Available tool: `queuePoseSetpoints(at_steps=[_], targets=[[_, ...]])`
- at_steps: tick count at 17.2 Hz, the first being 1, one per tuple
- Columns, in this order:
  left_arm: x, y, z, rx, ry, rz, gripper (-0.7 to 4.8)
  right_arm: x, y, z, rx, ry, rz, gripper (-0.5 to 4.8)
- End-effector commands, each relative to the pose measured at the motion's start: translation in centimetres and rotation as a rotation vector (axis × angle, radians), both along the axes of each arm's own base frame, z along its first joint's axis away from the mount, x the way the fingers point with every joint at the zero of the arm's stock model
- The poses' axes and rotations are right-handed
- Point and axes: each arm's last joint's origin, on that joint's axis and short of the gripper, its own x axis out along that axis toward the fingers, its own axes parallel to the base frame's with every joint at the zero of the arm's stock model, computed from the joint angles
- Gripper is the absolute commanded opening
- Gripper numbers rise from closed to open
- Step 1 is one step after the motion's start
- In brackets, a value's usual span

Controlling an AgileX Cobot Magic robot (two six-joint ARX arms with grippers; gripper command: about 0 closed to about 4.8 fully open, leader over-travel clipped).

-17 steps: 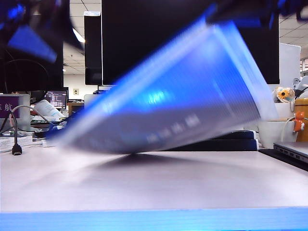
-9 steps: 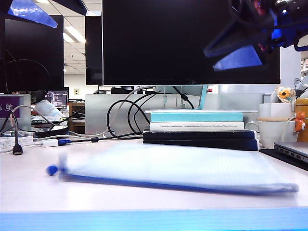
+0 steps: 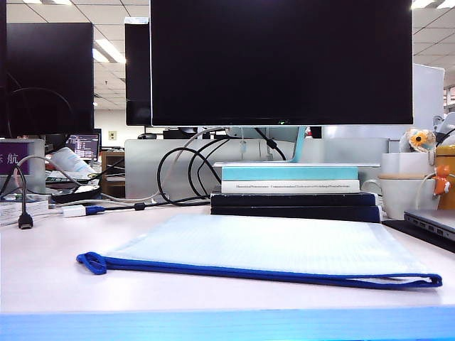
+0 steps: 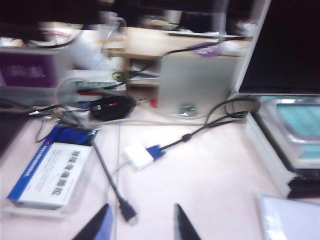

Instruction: Pick up the transparent plastic file bag with a blue zipper and open its zipper.

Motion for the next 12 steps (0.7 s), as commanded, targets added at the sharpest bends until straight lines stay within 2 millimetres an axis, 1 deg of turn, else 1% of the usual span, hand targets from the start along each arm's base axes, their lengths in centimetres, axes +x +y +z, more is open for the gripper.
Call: queuePoseSetpoints(at_steps=[1, 3, 4, 5, 6, 7, 8, 9, 10, 12], targets=[[-1.5, -0.6, 0.0, 0.058, -0.07, 0.077, 1.72, -1.7, -0.7, 0.1, 0.065, -0.127, -0.237, 0.38], [-2.7, -1.5, -0.4, 0.084, -0.129, 0.075, 1.14, -2.4, -0.9, -0.9, 0.084, -0.125, -0.278, -0.07], [-3.5, -1.8, -0.8, 0.091, -0.171, 0.089, 1.04, -2.8, -1.0, -1.7, 0.087, -0.123, -0.303, -0.06], [-4.7, -1.8, -1.7, 0.098, -0.21, 0.134, 0.84, -3.4, -0.9, -2.9, 0.095, -0.13, -0.321, -0.06], [-5.9, -1.9, -2.7, 0.096, -0.233, 0.137, 0.78, -4.5, -0.9, -4.3, 0.14, -0.165, -0.36, -0.06], [-6.5, -2.0, -3.3, 0.097, -0.247, 0.138, 0.74, -5.3, -1.0, -5.3, 0.181, -0.195, -0.385, -0.06], [-7.3, -2.1, -4.2, 0.096, -0.276, 0.137, 0.47, -6.3, -1.2, -6.7, 0.222, -0.225, -0.39, -0.06], [-8.0, -2.2, -4.8, 0.069, -0.298, 0.14, 0.47, -7.0, -1.3, -8.2, 0.238, -0.225, -0.397, -0.06], [-8.3, -2.2, -5.1, 0.058, -0.309, 0.142, 0.47, -7.4, -1.5, -9.1, 0.259, -0.216, -0.432, -0.06], [-9.3, -2.4, -5.8, 0.047, -0.339, 0.143, 0.47, -8.6, -1.7, -11.1, 0.292, -0.23, -0.434, -0.06]])
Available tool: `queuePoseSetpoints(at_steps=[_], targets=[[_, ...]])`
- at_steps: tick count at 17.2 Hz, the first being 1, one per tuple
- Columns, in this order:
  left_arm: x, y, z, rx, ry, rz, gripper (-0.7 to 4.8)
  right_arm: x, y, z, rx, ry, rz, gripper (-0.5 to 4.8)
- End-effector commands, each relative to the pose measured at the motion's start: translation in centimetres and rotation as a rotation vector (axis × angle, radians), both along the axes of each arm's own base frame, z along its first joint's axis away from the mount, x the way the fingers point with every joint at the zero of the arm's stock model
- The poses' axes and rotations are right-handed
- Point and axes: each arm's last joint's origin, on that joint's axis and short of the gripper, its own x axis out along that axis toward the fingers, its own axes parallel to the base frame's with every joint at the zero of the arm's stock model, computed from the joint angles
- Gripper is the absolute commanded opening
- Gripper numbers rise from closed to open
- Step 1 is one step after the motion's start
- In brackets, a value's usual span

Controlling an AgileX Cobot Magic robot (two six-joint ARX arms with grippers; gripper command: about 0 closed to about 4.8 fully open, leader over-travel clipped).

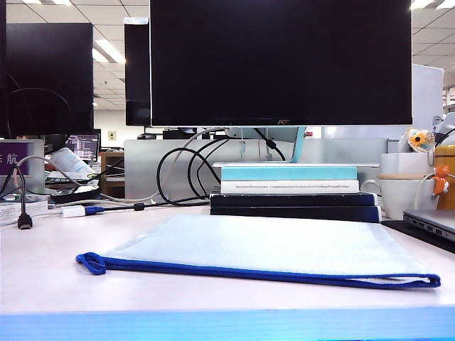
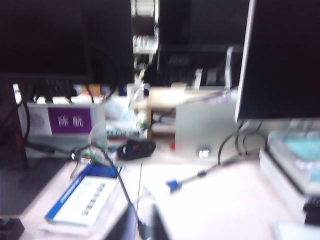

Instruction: Pick up the transparent plastic file bag with a blue zipper and open its zipper.

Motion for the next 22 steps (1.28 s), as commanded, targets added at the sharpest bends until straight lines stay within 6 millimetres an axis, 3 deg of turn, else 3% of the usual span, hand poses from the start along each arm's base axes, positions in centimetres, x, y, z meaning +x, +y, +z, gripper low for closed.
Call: queuePoseSetpoints(at_steps=[1, 6, 8, 10, 13, 19, 20, 22], targets=[[-1.1, -0.1, -0.6, -0.011, -0.042, 0.001, 0.47, -1.6, -0.3, -1.7, 0.038, -0.06, -0.009, -0.06], [-2.5, -0.2, -2.3, -0.079, -0.048, 0.029, 0.43, -2.7, -0.6, -5.1, 0.055, 0.069, -0.067, -0.06], [-2.0, -0.1, -3.8, -0.119, 0.017, 0.035, -0.05, -2.6, -0.7, -5.8, 0.053, 0.139, -0.113, -0.06], [-1.5, 0.0, -5.3, -0.148, 0.077, 0.049, -0.05, -2.5, -0.8, -6.4, 0.043, 0.206, -0.13, -0.06], [-1.5, 0.2, -5.8, -0.159, 0.106, 0.146, -0.05, -2.4, -0.9, -7.3, 0.031, 0.296, -0.19, -0.06], [-0.9, 0.4, -8.4, -0.196, 0.194, 0.181, -0.05, -2.4, -1.1, -7.6, 0.034, 0.318, -0.237, -0.05], [-0.6, 0.4, -9.5, -0.175, 0.218, 0.177, 0.27, -2.4, -1.1, -7.6, 0.033, 0.324, -0.242, -0.05], [-0.5, 0.5, -10.3, -0.163, 0.236, 0.208, 0.3, -2.5, -1.1, -8.1, 0.021, 0.366, -0.244, -0.06]])
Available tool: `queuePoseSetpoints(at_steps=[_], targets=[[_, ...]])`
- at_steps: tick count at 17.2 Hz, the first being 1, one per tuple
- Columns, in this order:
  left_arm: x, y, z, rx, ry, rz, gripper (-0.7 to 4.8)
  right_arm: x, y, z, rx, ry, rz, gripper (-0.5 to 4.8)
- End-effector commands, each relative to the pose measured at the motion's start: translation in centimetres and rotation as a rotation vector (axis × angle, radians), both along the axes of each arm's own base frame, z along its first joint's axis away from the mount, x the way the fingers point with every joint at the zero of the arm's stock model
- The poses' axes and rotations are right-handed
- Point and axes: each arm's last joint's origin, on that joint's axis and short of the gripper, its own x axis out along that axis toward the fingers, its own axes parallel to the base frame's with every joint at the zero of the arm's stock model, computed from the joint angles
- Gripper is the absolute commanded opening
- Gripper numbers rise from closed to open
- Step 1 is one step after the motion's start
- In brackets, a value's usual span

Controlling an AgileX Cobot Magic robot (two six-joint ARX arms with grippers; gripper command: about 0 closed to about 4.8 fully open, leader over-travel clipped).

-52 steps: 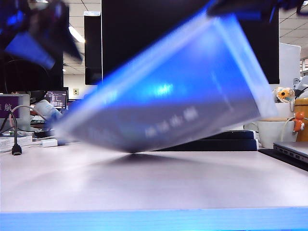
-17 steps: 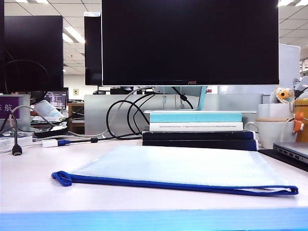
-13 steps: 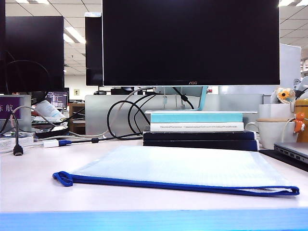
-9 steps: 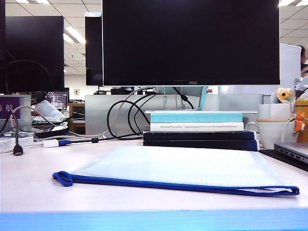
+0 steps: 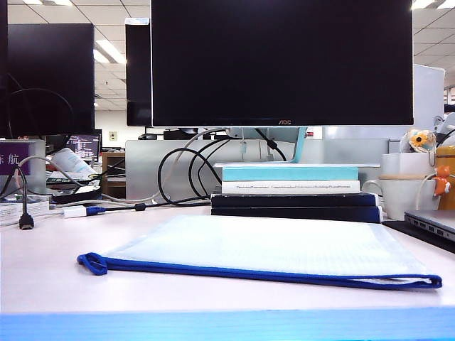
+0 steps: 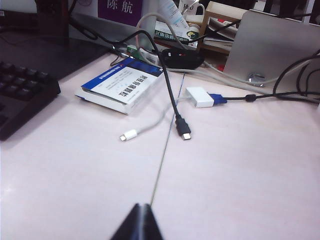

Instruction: Pick up the transparent plastic file bag with a blue zipper and open its zipper.

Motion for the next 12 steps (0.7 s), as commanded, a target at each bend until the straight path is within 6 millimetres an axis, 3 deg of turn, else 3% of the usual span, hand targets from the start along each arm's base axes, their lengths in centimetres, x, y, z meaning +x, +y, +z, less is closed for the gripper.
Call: queuePoseSetpoints(at_steps=[1, 12], targets=[[0.12, 0.1, -0.64, 0.025, 0.007, 0.024, 0.28, 0.0, -0.02, -0.59, -0.004, 0.049, -0.004, -0.06], [0.1, 0.11, -0.8, 0.05, 0.028, 0.027, 0.26, -0.01, 0.0, -0.61, -0.004, 0.052, -0.001, -0.05]])
